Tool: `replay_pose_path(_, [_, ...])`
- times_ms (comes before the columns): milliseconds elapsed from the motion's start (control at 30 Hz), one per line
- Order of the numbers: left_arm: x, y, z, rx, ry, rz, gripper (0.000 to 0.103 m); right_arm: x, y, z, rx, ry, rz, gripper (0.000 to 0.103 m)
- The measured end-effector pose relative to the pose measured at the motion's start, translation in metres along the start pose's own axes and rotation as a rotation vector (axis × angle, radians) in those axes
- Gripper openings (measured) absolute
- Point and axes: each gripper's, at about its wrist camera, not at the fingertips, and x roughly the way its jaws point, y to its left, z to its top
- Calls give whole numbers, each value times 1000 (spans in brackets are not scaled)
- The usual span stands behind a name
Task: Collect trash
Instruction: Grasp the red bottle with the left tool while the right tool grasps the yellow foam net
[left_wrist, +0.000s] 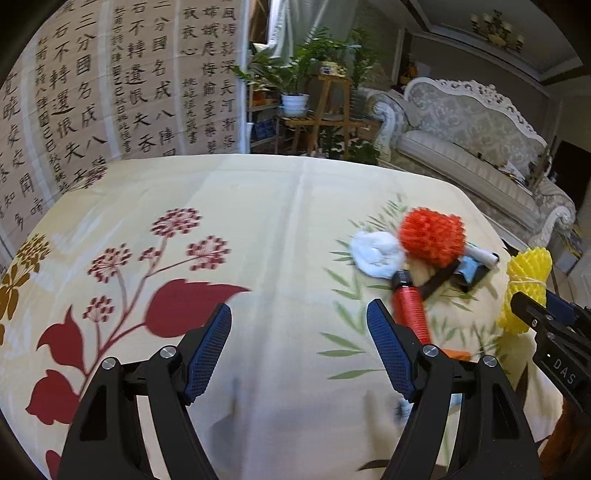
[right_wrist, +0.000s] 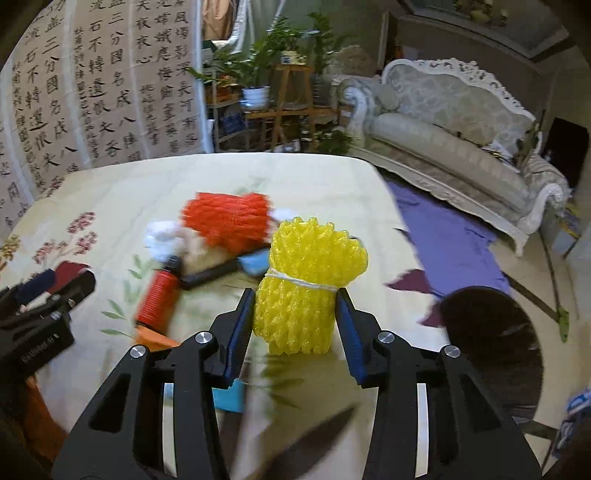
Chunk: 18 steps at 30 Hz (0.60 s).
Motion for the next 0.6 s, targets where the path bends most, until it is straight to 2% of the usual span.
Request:
replay_pose_path(200, [9, -29, 2, 52, 24, -27, 74, 4, -30, -7, 18, 13, -54, 43])
replay_pose_path(300, [16, -41, 3, 81, 41, -43, 72, 9, -42, -11, 31, 24, -46, 43])
replay_pose_path(400, [24, -52, 4, 113, 72, -53, 63, 12, -47, -13, 40, 28, -29, 43])
replay_pose_path(467, [29, -56, 5, 129, 93, -56, 51, 14, -49, -13, 41, 27, -19, 43])
replay_pose_path(600, [35, -61, 5, 145, 119, -62, 39, 16, -53, -12, 41, 25, 0, 43])
